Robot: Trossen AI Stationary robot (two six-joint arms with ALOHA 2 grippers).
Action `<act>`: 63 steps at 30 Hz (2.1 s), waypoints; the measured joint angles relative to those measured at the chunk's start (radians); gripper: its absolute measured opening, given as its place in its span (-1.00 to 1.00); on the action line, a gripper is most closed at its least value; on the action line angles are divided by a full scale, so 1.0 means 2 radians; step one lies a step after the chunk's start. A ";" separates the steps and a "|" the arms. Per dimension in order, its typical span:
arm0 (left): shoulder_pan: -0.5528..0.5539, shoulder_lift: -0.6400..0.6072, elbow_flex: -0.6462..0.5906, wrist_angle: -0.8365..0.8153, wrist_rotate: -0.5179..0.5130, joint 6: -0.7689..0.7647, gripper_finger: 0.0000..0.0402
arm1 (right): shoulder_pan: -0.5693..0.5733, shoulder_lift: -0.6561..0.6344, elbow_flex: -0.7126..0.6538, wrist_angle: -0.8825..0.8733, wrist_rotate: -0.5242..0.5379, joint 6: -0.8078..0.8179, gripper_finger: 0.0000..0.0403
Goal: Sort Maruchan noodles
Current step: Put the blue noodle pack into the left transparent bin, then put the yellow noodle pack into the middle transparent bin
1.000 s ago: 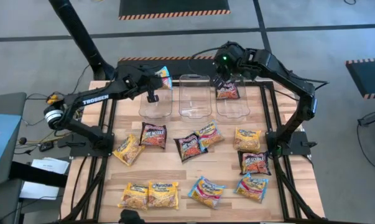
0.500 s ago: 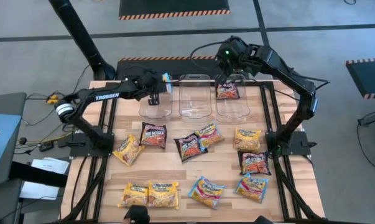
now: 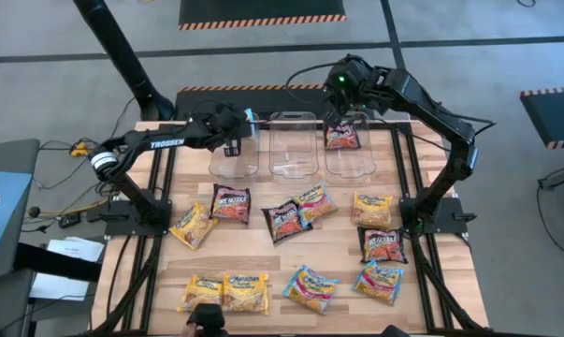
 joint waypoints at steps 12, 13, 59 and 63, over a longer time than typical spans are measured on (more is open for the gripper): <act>0.031 0.000 0.000 -0.006 0.037 0.000 -1.00 | 0.000 0.000 0.000 0.001 0.000 0.000 -0.65; 0.033 0.000 0.000 -0.006 0.042 0.000 -1.00 | 0.000 0.000 0.000 0.001 0.000 0.000 -0.65; 0.047 -0.001 0.089 -0.173 0.116 -0.198 -0.51 | 0.010 -0.001 0.000 -0.005 -0.017 -0.008 -0.65; 0.047 -0.001 0.158 -0.242 0.160 -0.251 -0.51 | 0.017 -0.002 0.000 -0.011 -0.043 -0.017 -0.64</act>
